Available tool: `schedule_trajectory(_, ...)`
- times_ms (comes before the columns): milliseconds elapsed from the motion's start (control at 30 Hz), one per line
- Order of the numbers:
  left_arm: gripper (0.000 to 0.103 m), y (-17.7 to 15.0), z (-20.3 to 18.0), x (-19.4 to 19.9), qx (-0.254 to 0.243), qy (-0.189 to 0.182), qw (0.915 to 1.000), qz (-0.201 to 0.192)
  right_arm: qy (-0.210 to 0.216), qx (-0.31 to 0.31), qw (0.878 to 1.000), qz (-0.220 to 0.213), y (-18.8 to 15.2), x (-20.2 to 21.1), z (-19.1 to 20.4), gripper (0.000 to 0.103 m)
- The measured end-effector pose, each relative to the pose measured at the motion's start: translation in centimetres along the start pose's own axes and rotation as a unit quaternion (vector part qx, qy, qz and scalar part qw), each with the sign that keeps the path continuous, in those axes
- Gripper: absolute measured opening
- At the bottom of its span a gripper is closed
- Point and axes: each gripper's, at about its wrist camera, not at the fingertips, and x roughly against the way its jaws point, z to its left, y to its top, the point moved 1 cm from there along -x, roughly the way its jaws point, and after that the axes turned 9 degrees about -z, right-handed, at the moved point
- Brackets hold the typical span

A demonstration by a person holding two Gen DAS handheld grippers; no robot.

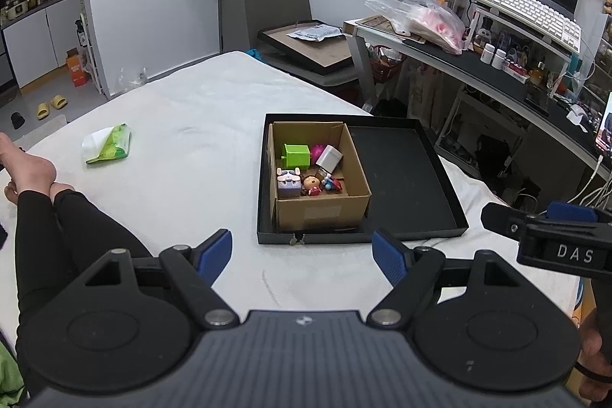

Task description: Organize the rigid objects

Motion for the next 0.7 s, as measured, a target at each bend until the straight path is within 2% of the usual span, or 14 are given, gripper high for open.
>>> schedule_trajectory(133, 0.079, 0.06, 0.18, 0.04, 0.004, 0.001, 1.0000, 0.001, -0.006, 0.025, 1.000, -0.007, -0.07, 0.29, 0.56, 0.103)
schedule_trajectory(700, 0.079, 0.15, 0.08, -0.02, 0.001, 0.003, 1.0000, 0.003, -0.010, 0.035, 0.999, -0.007, -0.09, 0.40, 0.85, 0.103)
